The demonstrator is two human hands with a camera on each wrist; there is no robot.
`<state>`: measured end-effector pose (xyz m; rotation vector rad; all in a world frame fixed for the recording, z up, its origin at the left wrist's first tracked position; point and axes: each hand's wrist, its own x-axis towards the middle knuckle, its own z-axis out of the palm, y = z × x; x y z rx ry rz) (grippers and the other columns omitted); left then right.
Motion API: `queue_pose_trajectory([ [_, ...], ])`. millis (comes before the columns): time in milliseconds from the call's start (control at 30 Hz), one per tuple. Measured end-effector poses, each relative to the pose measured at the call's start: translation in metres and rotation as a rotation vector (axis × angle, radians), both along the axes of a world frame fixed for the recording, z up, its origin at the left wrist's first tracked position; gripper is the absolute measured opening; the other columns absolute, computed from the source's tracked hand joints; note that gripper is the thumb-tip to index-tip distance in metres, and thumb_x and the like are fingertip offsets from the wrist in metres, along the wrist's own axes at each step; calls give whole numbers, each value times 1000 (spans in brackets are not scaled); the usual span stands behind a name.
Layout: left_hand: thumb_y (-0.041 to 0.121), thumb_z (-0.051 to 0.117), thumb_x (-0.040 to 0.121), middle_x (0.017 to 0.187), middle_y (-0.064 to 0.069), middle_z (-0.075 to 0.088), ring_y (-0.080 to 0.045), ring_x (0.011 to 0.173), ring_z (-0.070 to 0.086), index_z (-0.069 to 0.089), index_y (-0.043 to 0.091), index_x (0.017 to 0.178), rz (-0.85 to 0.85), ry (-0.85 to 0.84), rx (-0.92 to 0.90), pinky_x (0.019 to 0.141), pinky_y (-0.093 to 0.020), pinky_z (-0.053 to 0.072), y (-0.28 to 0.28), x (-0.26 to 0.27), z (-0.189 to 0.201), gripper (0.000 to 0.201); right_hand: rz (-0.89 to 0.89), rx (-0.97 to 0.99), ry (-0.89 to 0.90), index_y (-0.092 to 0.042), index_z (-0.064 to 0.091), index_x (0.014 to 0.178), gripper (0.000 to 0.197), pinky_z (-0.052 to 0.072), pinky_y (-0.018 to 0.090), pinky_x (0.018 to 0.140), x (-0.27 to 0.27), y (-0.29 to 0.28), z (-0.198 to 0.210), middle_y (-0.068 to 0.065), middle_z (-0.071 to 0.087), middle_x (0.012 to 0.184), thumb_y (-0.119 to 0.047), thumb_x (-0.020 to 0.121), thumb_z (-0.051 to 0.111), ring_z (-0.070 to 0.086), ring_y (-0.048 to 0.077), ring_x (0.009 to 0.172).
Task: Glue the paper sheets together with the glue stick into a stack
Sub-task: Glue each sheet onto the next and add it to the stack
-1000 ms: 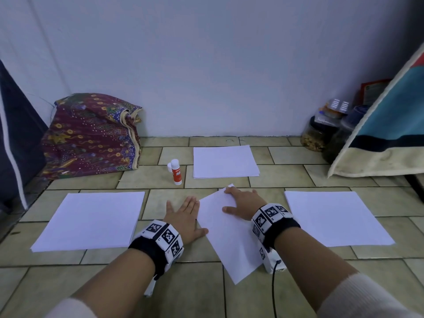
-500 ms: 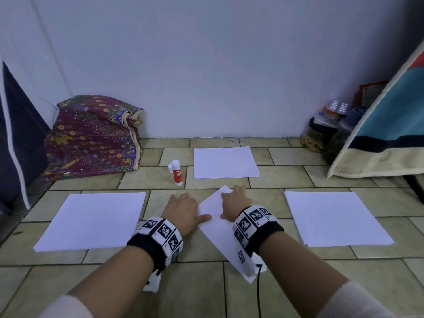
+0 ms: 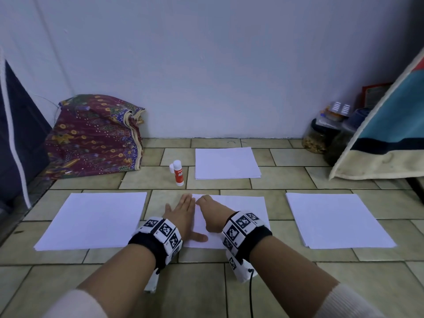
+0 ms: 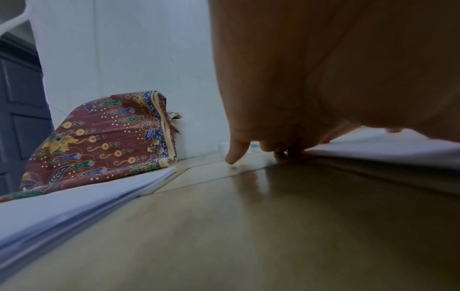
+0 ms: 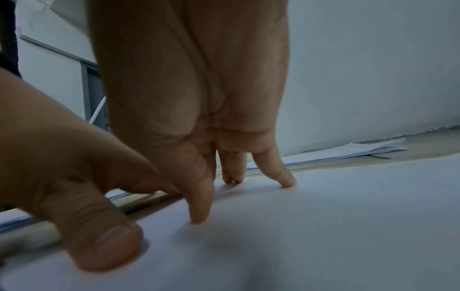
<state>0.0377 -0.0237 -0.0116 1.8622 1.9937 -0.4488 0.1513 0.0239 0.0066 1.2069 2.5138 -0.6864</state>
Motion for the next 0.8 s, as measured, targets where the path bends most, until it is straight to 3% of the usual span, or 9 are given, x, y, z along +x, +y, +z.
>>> queue_pose_trajectory([
  [100,81,47,74,160,-6,-20,-17,147,-19,-14,8,152,-13,92,-10,115,-60,7,-1,0,-2,123,31,12,-48,-9,6,152,86,14,57,116,3,-4,1,5,5,160,-6,86,61,18,22,145],
  [167,86,42,72,160,-5,-16,-17,147,-17,-11,8,152,-41,177,-9,115,-61,6,1,0,1,124,50,32,-80,-13,0,153,86,1,56,117,5,-7,2,1,-4,161,-12,89,57,6,16,148],
  [300,86,42,72,161,-4,-14,-16,148,-14,-9,7,152,-35,220,-30,114,-63,6,3,2,6,124,-34,4,-7,-17,9,153,70,-3,54,117,21,-3,7,-3,9,161,-14,93,46,23,18,144],
  [400,85,46,71,161,-3,-14,-15,148,-13,-10,7,152,-24,207,-42,114,-63,4,3,3,10,125,-141,-28,37,-22,16,151,63,-1,51,118,45,3,9,-3,27,156,-22,96,45,34,21,138],
  [500,84,45,72,161,-3,-15,-15,148,-14,-12,7,152,-29,184,-48,114,-63,4,2,1,11,125,-233,-20,16,-24,18,150,60,3,50,117,72,12,6,-2,32,153,-37,98,44,35,23,138],
  [567,85,43,72,160,-4,-17,-16,148,-14,-13,7,152,-37,178,-52,115,-62,5,1,-1,9,125,-290,-13,1,-23,20,149,59,12,47,118,92,19,4,1,38,149,-43,98,43,39,24,135],
  [667,85,42,73,160,-5,-18,-17,148,-13,-14,6,151,-49,170,-55,115,-60,7,2,-2,8,124,-308,-48,7,-20,22,148,60,31,35,108,113,27,6,5,45,144,-37,97,48,45,26,128],
  [800,84,44,73,160,-7,-16,-18,148,-12,-14,4,151,-64,180,-66,116,-57,8,5,0,10,125,-283,-34,-20,-18,22,148,59,37,30,98,116,29,8,8,47,140,-24,96,50,48,26,124],
])
